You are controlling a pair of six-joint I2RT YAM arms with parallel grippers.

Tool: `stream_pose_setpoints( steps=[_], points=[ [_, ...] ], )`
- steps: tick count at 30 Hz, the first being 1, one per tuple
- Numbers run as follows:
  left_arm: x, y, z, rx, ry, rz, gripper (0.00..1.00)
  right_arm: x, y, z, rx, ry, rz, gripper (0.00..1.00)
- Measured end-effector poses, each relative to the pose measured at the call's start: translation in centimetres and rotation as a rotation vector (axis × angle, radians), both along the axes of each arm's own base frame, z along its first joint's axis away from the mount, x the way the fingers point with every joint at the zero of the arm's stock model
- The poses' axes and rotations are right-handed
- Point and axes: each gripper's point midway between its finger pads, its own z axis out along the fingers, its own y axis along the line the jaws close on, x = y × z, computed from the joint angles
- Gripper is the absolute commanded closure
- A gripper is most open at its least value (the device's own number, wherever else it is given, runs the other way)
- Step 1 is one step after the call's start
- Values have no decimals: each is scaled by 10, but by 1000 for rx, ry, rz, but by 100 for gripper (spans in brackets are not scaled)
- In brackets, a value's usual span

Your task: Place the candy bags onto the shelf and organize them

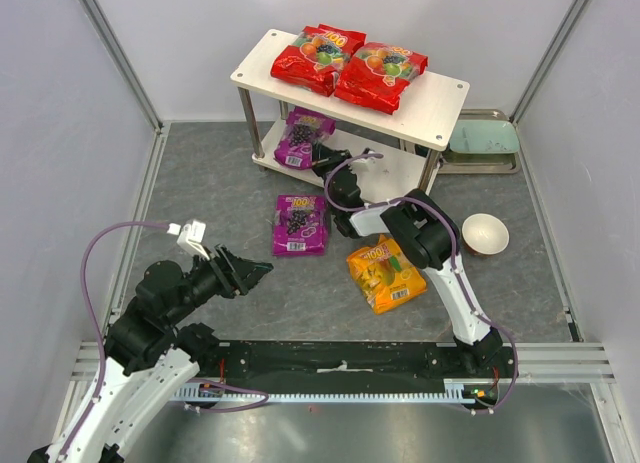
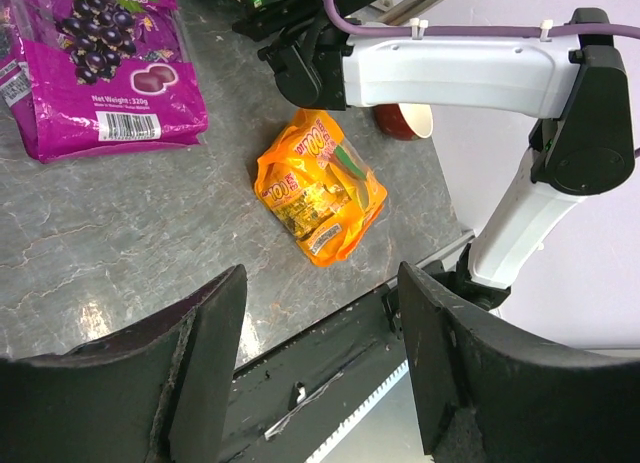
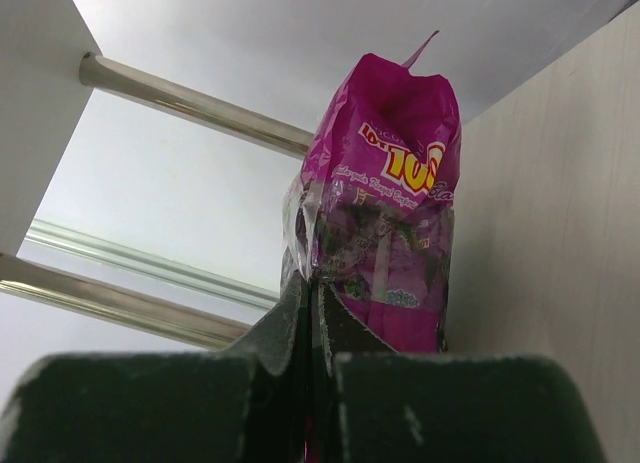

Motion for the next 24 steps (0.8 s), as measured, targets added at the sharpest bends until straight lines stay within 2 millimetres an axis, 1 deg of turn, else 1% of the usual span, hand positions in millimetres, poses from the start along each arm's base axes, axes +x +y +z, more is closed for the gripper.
stream_pose_setpoints(
  steps=[4,5,6,7,9,10,12,13,16,18,21,24],
  points=[
    [1,0,-1,6,1,0,31,3,-3,0,2,-1,-16,100],
    [1,0,-1,6,0,0,31,4,-3,0,3,-2,-18,98],
    [1,0,-1,6,0,0,31,4,-3,0,4,-3,-19,92],
    [1,0,-1,7,0,0,32,4,-3,0,4,-2,-20,76],
    [1,0,-1,7,0,-1,31,5,-4,0,7,-3,-21,64],
    [1,0,-1,8,0,-1,32,5,-5,0,12,-7,-21,50],
    [1,0,-1,7,-1,-1,31,5,-5,4,24,-17,-20,39],
    [0,0,-1,7,0,-2,31,6,-7,5,29,-23,-22,31],
    [0,0,-1,7,-1,-2,31,6,-9,9,36,-37,-26,24],
    [0,0,-1,7,-1,-2,32,4,-12,8,33,-37,-27,23],
    [0,0,-1,7,0,-2,31,-5,-17,-1,10,-20,-20,21],
    [0,0,-1,6,-1,-2,32,-18,-24,-10,-19,8,-5,20]
  ],
)
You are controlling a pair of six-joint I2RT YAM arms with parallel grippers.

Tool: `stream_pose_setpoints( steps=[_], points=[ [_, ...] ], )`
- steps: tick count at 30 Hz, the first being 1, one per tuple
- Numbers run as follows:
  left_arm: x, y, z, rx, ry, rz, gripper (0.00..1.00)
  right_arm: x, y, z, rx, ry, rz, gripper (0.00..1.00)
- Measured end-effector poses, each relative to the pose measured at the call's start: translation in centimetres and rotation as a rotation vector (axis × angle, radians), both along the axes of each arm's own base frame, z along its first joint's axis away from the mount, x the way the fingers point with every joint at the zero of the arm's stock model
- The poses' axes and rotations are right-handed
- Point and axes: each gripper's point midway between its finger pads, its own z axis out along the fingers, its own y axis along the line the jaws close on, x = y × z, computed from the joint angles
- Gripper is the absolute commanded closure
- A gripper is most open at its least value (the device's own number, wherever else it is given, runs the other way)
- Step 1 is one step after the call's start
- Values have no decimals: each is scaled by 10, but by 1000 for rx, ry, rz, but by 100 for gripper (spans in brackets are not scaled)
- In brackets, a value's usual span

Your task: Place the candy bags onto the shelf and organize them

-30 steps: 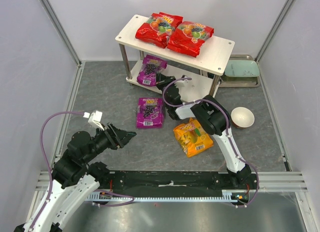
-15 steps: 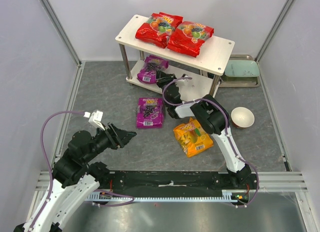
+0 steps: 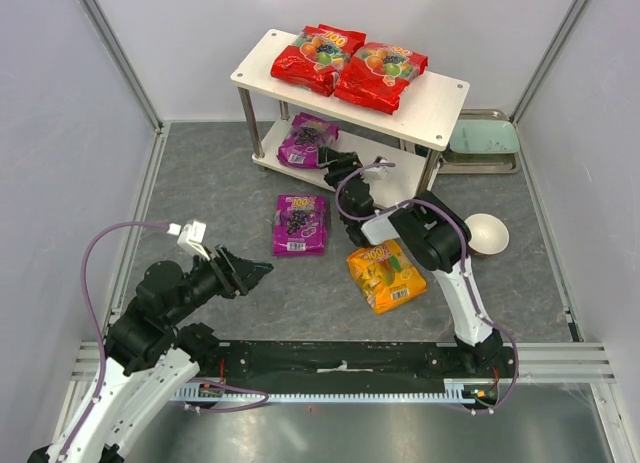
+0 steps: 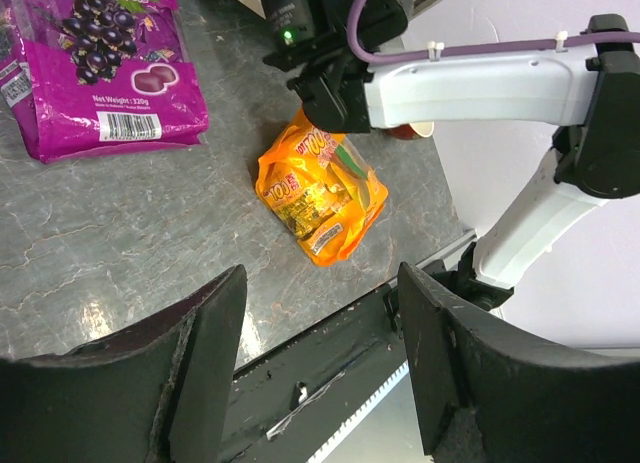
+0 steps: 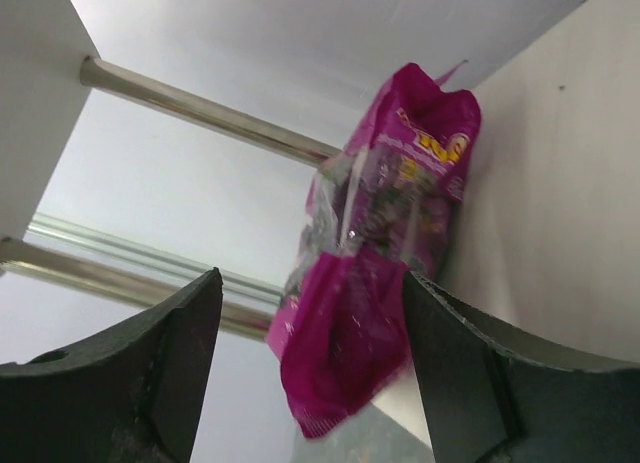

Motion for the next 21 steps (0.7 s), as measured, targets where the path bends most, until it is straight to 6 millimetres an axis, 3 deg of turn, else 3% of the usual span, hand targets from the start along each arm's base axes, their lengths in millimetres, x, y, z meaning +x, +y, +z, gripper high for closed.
stream_pose_setpoints(
  steps=[6,12,17,21],
  points=[
    [0,0,-2,2,4,-1,32,-33,-8,-13,-64,48,47,19],
    [-1,0,-5,3,7,-4,31,-83,7,-11,-137,57,150,19],
    [-2,0,-4,-1,2,-4,31,-140,27,5,-227,17,240,19],
    [-3,1,-5,-1,2,-4,31,-173,35,25,-281,-38,275,18]
  ],
)
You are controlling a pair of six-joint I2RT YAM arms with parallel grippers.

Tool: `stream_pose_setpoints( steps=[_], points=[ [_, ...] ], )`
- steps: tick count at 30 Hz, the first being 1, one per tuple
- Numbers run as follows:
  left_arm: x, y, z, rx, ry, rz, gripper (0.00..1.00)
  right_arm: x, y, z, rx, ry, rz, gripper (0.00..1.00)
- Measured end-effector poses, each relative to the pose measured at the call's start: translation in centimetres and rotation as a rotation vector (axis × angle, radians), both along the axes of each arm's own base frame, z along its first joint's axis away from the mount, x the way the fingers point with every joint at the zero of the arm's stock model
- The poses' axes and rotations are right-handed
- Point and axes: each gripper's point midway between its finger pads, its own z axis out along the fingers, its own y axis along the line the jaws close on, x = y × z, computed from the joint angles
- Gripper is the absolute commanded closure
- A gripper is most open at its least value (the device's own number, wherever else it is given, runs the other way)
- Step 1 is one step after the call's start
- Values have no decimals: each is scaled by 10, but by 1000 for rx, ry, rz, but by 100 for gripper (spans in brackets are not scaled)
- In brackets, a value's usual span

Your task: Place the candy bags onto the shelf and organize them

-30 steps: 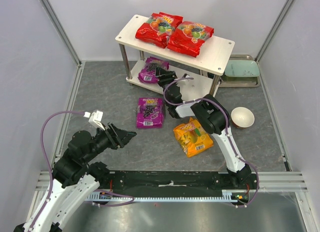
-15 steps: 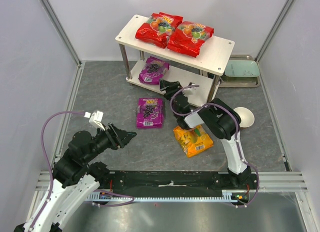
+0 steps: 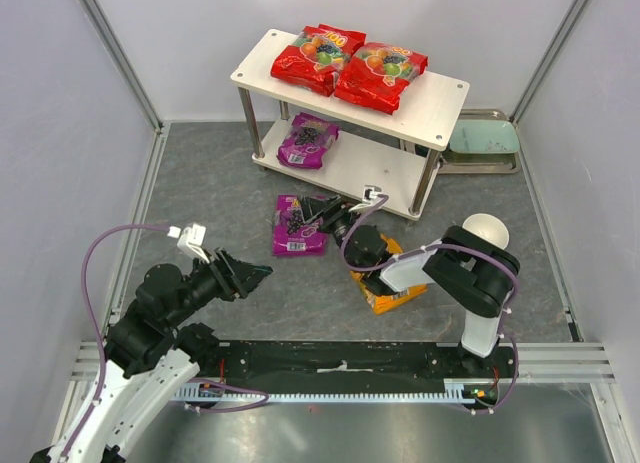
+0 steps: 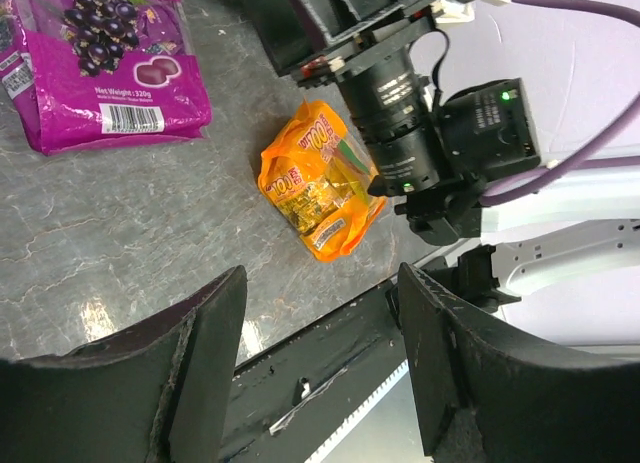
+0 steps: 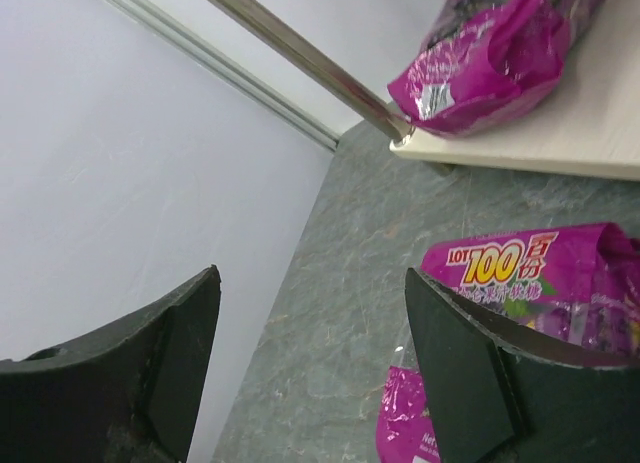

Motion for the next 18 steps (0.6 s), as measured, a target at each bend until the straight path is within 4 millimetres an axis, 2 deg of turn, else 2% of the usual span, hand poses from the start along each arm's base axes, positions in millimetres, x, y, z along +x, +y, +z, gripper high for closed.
stream_pose_setpoints(
  steps=[4,7,15,18],
  points=[
    [-2,1,-1,1,2,0,32,-2,-11,10,-36,-33,-30,16],
    [-4,2,-1,0,1,0,32,2,-19,5,-88,-21,-59,15],
    [-5,3,-4,3,6,-1,33,11,-28,-29,-195,51,-70,15],
    [-6,3,-4,3,7,-1,33,14,-29,-49,-226,87,-64,15]
  ],
)
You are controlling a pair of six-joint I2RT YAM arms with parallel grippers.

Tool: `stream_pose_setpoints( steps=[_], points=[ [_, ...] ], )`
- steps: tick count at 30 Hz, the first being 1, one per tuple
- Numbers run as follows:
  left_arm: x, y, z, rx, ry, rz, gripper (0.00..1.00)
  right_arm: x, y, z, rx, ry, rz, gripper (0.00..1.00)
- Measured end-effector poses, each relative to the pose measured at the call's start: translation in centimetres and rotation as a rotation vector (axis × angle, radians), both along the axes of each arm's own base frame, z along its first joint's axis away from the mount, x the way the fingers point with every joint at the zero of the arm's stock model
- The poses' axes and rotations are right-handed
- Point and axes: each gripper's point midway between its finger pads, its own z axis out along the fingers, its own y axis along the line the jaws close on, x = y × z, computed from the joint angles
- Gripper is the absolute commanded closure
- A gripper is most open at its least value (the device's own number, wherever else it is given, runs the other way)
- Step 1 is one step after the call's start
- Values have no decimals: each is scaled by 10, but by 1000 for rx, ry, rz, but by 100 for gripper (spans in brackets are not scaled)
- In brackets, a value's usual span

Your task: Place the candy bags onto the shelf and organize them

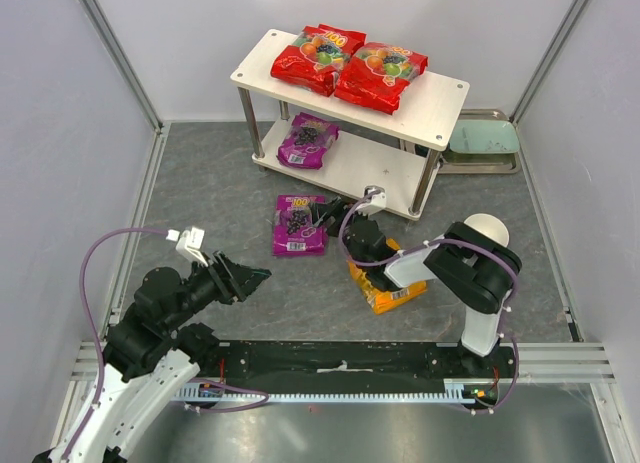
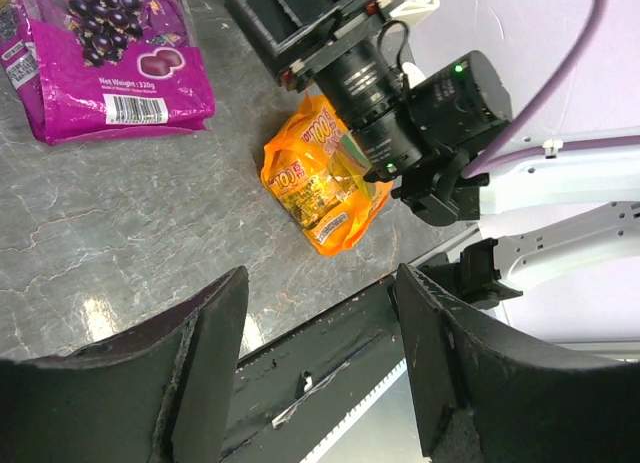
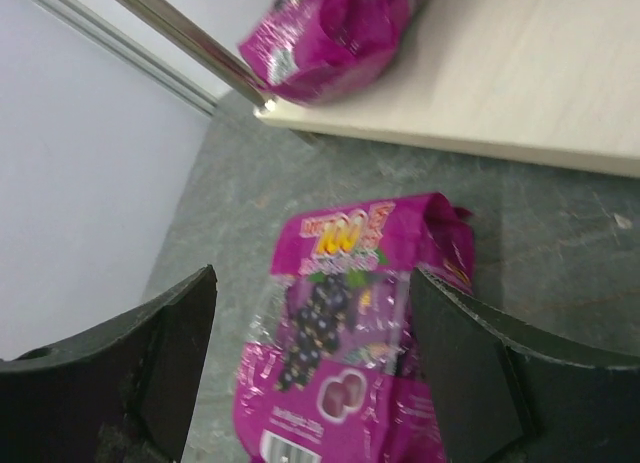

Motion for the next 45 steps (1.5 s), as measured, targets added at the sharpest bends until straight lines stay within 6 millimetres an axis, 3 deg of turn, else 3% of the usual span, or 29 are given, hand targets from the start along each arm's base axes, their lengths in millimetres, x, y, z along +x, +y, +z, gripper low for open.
stream_pose_setpoints(
  steps=[4,10,18,28,31,32,34,35,38,45],
  points=[
    [0,0,0,-1,-2,0,33,-2,1,-29,-48,61,14,15],
    [-1,0,-3,0,1,0,33,-6,10,-54,-83,123,59,16],
    [-1,0,-5,3,6,0,33,-3,20,-63,-93,157,95,24],
    [-1,0,-7,3,7,0,33,0,22,-78,-162,226,91,24],
    [-1,0,-8,5,10,0,33,-2,20,-88,-194,249,92,46],
    [-1,0,-8,5,11,0,33,-2,20,-90,-200,255,92,59],
    [-1,1,-8,5,12,0,33,-2,20,-90,-196,258,92,71],
    [-1,1,-8,5,12,0,33,-2,22,-88,-183,255,93,83],
    [-1,0,-8,5,12,0,33,-2,22,-83,-148,244,90,100],
    [-1,1,-9,4,10,0,33,-26,-5,-79,-108,215,97,100]
  ],
)
